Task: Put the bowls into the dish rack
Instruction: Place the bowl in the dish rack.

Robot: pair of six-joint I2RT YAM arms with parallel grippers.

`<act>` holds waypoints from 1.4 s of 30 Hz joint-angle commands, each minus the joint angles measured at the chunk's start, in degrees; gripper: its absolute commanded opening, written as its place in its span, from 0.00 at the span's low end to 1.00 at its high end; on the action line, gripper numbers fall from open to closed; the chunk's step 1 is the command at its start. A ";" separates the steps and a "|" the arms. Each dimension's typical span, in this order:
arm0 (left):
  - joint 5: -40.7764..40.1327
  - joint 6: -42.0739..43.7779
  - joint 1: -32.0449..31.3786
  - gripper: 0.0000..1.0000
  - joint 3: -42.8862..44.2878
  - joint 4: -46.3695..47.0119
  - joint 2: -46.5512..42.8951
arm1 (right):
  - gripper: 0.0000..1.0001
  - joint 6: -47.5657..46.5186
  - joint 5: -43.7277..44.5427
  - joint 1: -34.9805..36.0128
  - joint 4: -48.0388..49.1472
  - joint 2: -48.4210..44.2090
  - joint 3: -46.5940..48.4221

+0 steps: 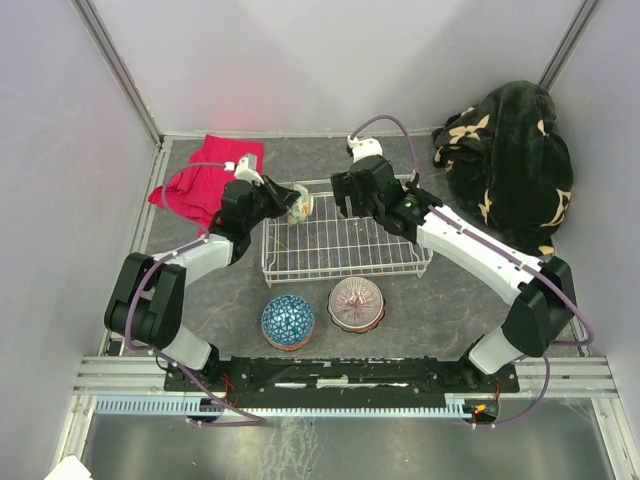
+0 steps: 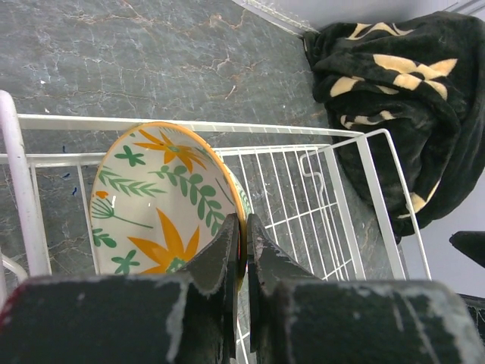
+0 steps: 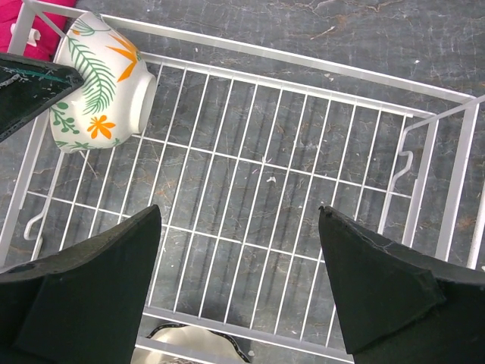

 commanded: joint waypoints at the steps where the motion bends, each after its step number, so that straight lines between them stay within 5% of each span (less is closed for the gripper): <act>1: -3.44 -0.30 1.38 0.03 -0.57 -7.16 1.52 | 0.92 -0.64 1.61 0.33 2.20 0.12 0.12; 31: -18.01 6.13 2.29 0.03 5.57 -27.10 2.90 | 0.93 -0.69 1.21 -0.62 0.88 3.29 1.20; 42: -17.99 6.39 2.29 0.03 5.90 -27.05 4.69 | 0.87 1.70 -11.77 -8.11 -2.34 13.72 4.63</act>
